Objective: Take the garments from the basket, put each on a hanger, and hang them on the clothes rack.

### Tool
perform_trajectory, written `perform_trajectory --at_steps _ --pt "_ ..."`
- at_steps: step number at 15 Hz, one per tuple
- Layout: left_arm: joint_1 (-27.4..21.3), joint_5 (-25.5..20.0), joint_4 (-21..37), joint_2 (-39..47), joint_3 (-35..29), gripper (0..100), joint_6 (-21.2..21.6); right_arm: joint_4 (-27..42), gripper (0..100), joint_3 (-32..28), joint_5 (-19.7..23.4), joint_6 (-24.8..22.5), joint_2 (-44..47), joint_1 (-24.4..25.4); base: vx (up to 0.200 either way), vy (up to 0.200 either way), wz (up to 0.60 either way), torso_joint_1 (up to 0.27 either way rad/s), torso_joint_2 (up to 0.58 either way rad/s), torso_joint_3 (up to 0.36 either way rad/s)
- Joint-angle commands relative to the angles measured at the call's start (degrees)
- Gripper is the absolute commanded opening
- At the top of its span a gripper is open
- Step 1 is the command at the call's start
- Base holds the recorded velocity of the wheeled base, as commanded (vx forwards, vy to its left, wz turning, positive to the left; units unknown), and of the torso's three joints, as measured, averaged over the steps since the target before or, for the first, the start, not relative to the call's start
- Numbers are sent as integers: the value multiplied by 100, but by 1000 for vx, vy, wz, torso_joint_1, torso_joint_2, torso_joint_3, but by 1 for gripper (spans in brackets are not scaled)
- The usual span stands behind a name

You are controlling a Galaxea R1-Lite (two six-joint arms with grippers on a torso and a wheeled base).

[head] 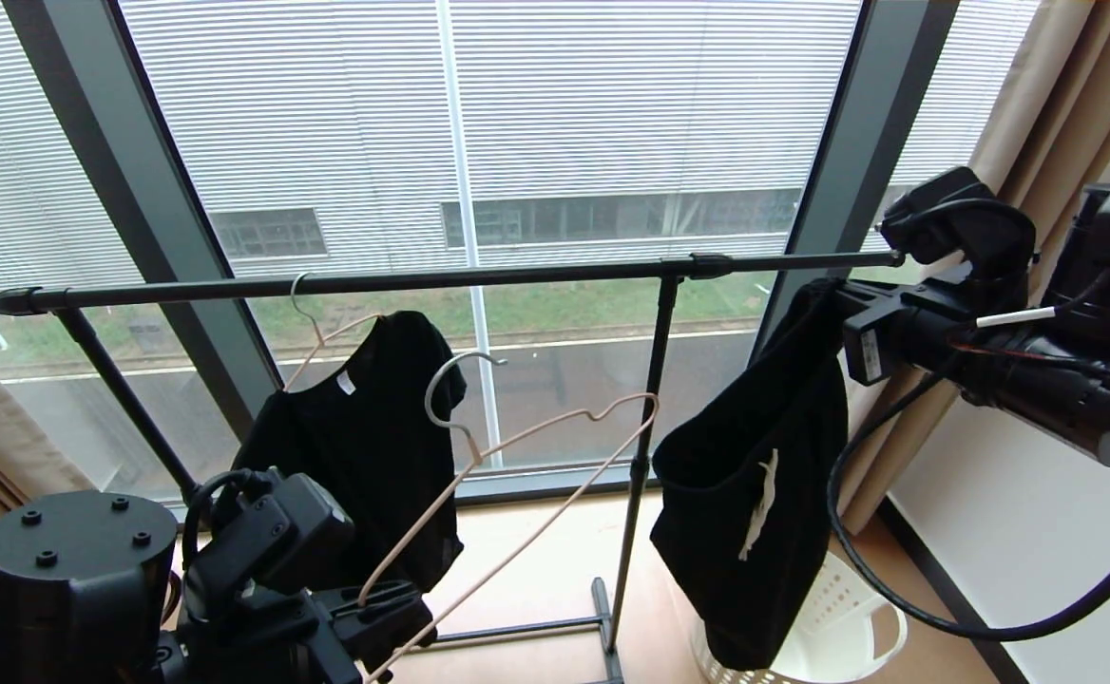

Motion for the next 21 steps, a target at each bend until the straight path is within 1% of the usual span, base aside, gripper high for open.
perform_trajectory --at_steps 1,2,3,5,6,7,9,14,18,20,21 --pt "-44 -8 -8 -31 82 0 58 -56 0 135 -134 -8 329 190 0 0 0 0 0 0" --pt "-52 -16 -25 -31 99 0 102 -179 0 117 -151 -8 434 225 0 0 0 0 0 0" --pt "-79 -25 -60 -22 73 0 182 -416 0 170 -221 -16 487 410 0 0 0 0 0 0" --pt "-158 -219 -210 30 64 0 243 -460 0 240 -494 -16 522 629 0 0 0 0 0 0" --pt "-158 -219 -210 30 64 0 243 -460 0 240 -494 -16 522 629 0 0 0 0 0 0" --pt "-167 -456 -271 48 64 0 252 -478 0 249 -511 -16 584 787 0 0 0 0 0 0" --pt "-211 -465 -271 74 73 0 252 -478 0 240 -555 -16 601 823 0 0 0 0 0 0" --pt "-211 -465 -280 92 55 0 252 -486 0 355 -670 -16 601 1245 0 0 0 0 0 0" --pt "-211 -456 -377 224 73 0 243 -495 0 390 -863 -8 592 1491 0 0 0 0 0 0" --pt "-219 -465 -482 206 125 0 252 -513 0 328 -1100 10 619 1526 0 0 0 0 0 0" --pt "-237 -465 -482 206 143 0 252 -601 0 284 -1118 36 698 1526 0 0 0 0 0 0"
